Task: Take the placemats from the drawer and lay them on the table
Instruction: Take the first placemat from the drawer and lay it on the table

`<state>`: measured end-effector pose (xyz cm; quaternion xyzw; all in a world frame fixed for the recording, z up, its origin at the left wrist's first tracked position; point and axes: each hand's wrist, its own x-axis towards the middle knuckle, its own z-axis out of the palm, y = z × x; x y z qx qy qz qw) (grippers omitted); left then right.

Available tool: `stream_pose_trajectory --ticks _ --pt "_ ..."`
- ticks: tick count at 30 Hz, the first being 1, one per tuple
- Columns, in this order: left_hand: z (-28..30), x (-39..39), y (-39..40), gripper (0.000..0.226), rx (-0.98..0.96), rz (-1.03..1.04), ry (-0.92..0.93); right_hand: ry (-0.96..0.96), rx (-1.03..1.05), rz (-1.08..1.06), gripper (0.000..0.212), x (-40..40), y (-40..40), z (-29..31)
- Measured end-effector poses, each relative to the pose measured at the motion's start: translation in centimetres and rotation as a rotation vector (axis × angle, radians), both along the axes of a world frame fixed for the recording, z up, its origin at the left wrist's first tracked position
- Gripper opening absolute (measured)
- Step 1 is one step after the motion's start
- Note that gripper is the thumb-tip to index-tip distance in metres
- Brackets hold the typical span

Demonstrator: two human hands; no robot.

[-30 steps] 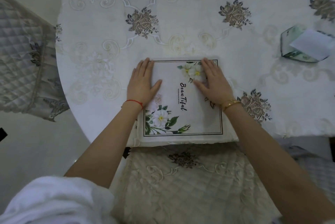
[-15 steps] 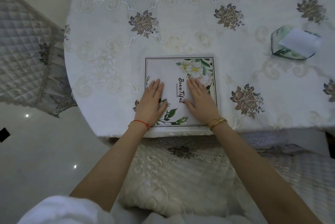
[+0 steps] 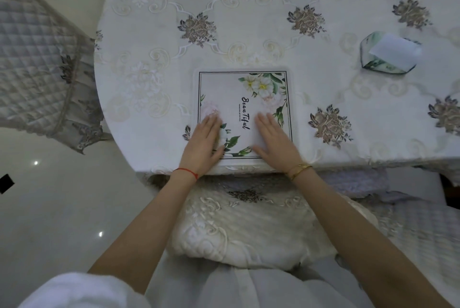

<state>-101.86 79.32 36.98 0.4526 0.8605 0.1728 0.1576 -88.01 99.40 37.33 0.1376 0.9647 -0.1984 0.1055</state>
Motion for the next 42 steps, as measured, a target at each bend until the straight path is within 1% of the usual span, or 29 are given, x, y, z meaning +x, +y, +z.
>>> stream_pose_trajectory --ticks 2,4,9,13,16,18,20,24,30,32,34,36,39,42 --pt "-0.4 1.1 0.2 0.069 -0.04 -0.02 -0.011 -0.043 -0.003 0.026 0.078 -0.3 -1.5 -0.7" --pt "-0.9 1.5 -0.5 0.069 -0.064 -0.006 -0.001 -0.047 -0.012 -0.007 0.078 0.7 -1.6 -0.9" --pt "-1.0 0.5 -3.9 0.068 -0.076 0.039 0.023 -0.045 -0.018 -0.134 0.078 5.9 1.3 -0.3" --pt "-0.5 0.0 -4.8 0.067 -0.078 0.083 0.017 -0.064 0.001 -0.211 0.075 7.3 2.5 0.5" --pt "0.2 1.1 -3.7 0.067 -0.039 0.045 -0.001 0.012 -0.012 -0.148 0.074 5.6 0.6 1.0" --pt "0.2 2.4 -2.2 0.069 -0.02 -0.015 -0.016 0.014 -0.007 -0.048 0.073 3.5 -1.6 0.8" --pt "-0.2 3.5 -0.7 0.07 -0.04 -0.019 -0.032 -0.003 0.006 0.003 0.072 1.6 -3.5 0.2" --pt "-1.0 3.7 -0.1 0.071 -0.091 0.014 -0.021 -0.022 0.024 -0.032 0.072 1.0 -3.9 -1.0" --pt "-1.2 1.4 -2.9 0.072 -0.115 0.006 0.038 0.002 -0.022 -0.117 0.072 5.3 0.4 -0.8" --pt "-1.0 0.6 -3.2 0.073 -0.098 0.039 0.033 0.019 -0.024 -0.154 0.071 5.7 1.4 -0.4" --pt "-0.8 -0.5 -2.7 0.069 -0.063 0.065 0.016 0.049 -0.034 -0.196 0.069 5.0 2.2 0.0" --pt "-0.7 -1.7 -1.1 0.066 -0.039 0.042 0.027 0.078 -0.032 -0.187 0.067 2.9 2.7 0.3" --pt "-0.5 -3.3 2.7 0.066 -0.045 0.02 0.025 0.085 -0.007 -0.095 0.067 -2.3 2.4 0.2" --pt "-0.7 -4.0 5.8 0.068 -0.091 0.013 0.005 0.052 -0.023 -0.018 0.069 -7.1 1.6 -0.6"
